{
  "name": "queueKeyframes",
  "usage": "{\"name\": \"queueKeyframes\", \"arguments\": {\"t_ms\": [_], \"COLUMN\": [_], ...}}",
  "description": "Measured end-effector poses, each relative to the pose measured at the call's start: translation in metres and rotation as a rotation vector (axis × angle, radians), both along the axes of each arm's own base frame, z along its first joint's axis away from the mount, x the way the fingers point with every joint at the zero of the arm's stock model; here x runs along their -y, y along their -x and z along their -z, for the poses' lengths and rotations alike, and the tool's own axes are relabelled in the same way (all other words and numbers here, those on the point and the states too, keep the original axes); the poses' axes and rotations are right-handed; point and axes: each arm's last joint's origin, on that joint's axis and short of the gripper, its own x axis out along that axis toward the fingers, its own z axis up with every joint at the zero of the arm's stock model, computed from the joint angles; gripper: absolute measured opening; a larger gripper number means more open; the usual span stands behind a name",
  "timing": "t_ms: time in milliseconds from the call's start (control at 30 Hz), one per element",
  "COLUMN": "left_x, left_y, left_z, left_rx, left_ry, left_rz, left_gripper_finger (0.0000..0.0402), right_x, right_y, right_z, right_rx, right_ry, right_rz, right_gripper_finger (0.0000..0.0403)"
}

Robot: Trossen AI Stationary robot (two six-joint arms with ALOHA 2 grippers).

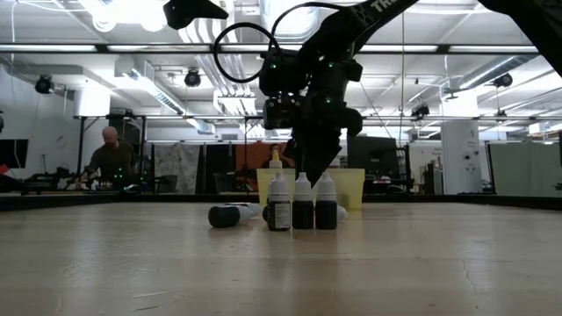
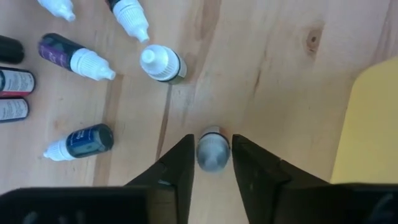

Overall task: Pick & Place food coloring
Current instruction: Put the small orange food coloring bottle into the yellow bin

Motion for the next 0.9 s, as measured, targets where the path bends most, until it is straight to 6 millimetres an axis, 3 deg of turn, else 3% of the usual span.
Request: {"name": "queueKeyframes", "arguments": {"t_ms": [167,333,467,667,900], "left_x": [0.0,0.0,0.0,0.0,0.0], "left_y": [0.0,0.0,0.0,0.0,-0.001], "left_z": [0.0,0.0,0.0,0.0,-0.002], "left_rx": [0.0,0.0,0.0,0.004,0.02], "left_ry": [0.001,0.001,0.001,0.0,-0.004], "left_rz": [-0.001,-0.001,-0.001,-0.001,-0.001], "left_gripper_finger": [0.0213,0.0213,0.0213,0.0213,0.0213], "right_x": [0.0,0.0,0.0,0.004,0.043], "right_y": [0.0,0.002,0.008,0.026,0.049], "right_z": [-0.001,-0.012,-0.04,-0.097,-0.134], "right_rx": [0.003,0.021,0.045,0.101,0.162], "right_ry": [0.002,0.0,-0.007,0.019,0.059], "right_rz": [-0.002,0.02,0.064,0.158,0.356], "right_gripper_finger": [0.0058,0.0049,0.0051,0.005,0.005]}}
